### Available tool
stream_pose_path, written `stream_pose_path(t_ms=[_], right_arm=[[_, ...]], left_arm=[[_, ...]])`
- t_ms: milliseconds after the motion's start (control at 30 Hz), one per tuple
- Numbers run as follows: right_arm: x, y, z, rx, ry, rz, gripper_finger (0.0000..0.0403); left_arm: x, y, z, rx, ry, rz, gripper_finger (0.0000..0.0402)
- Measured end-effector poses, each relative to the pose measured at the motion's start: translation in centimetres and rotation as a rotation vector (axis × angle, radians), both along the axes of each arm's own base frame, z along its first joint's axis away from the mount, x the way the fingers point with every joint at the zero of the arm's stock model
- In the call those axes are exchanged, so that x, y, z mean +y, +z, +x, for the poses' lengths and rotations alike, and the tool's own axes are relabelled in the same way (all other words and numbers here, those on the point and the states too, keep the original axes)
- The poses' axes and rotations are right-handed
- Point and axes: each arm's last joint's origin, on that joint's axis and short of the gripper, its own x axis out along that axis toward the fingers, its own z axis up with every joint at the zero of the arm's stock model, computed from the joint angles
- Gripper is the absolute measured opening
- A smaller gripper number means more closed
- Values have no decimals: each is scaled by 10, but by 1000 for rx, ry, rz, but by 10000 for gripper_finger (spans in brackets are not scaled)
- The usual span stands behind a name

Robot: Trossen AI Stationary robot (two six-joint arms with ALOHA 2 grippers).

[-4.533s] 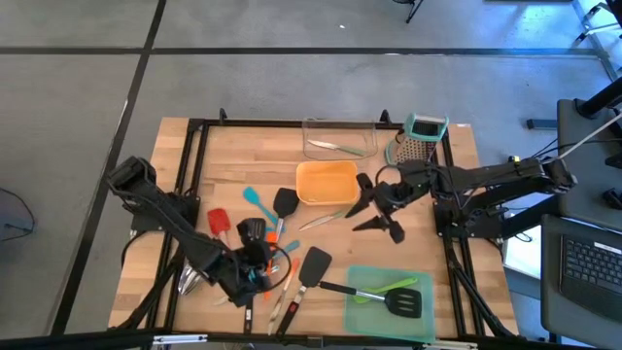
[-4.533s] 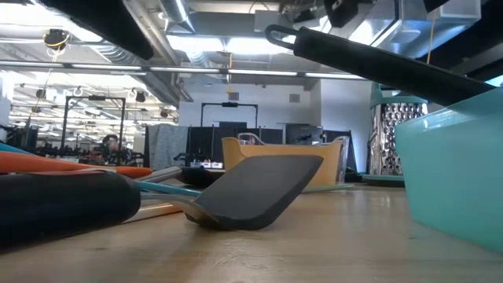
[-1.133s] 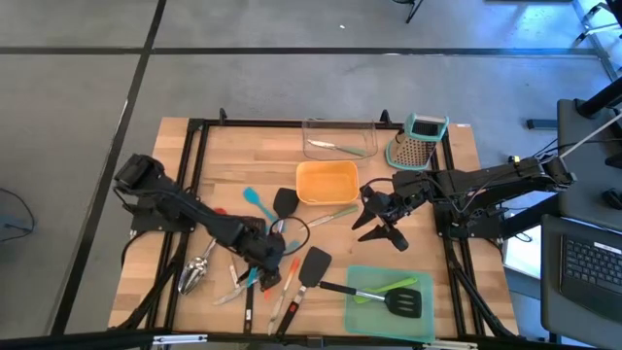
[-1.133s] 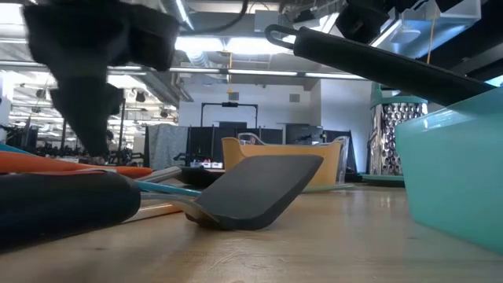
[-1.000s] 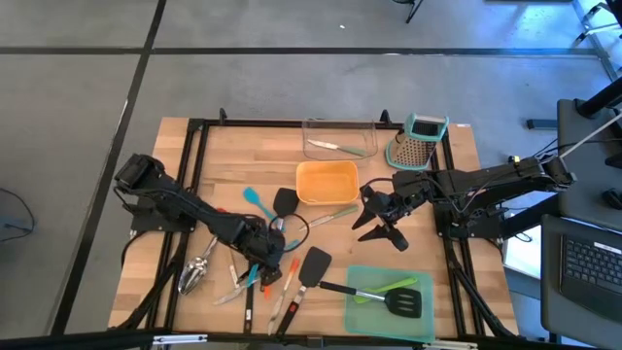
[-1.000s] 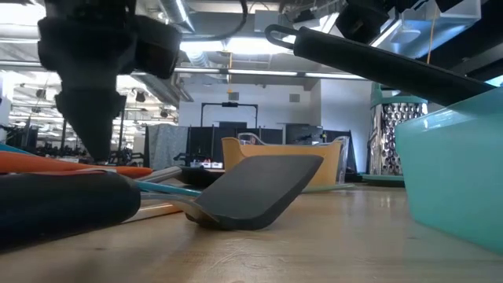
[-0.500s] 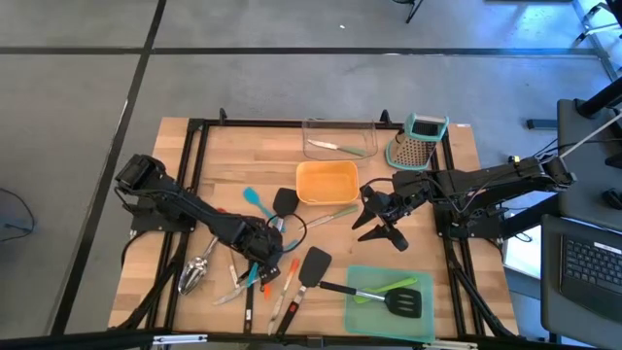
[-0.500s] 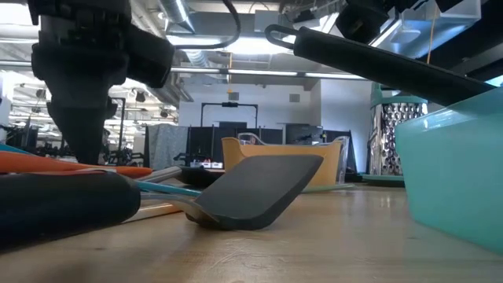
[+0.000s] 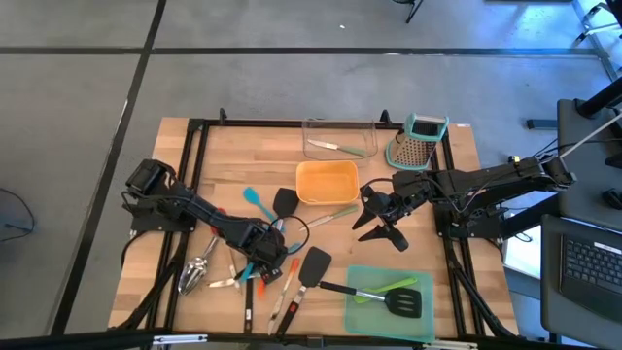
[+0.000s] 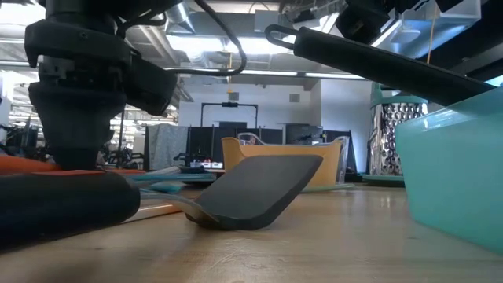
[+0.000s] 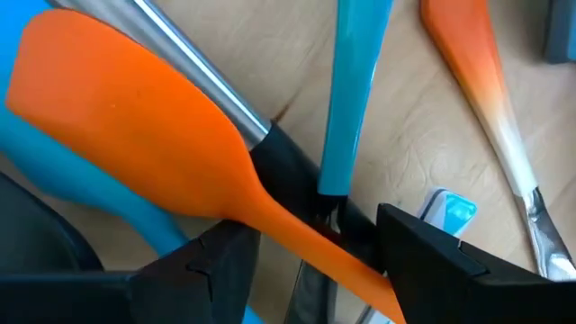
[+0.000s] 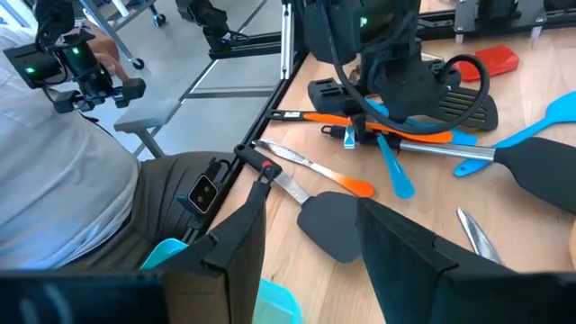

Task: Pick & Place Kitchen Items
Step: Put the orange silicone spatula into the green bin

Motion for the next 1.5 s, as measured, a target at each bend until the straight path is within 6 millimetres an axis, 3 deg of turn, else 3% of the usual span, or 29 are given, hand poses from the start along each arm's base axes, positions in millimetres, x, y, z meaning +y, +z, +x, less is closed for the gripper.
stream_pose_path(t_ms=[300, 467, 933, 1300, 1500], right_arm=[[0, 0, 0, 0, -4, -2, 177], [0, 0, 0, -1, -4, -2, 177], [0, 0, 0, -1, -5, -2, 177], [0, 0, 0, -1, -5, -3, 177], [0, 0, 0, -1, -6, -3, 176]], left_arm=[[0, 12, 3, -23, -55, -9, 131], [1, 18, 8, -43, -76, -28, 115], [2, 18, 6, -24, -87, -16, 119], [3, 18, 7, -37, -89, 17, 183], [3, 18, 6, -33, -88, 19, 184]])
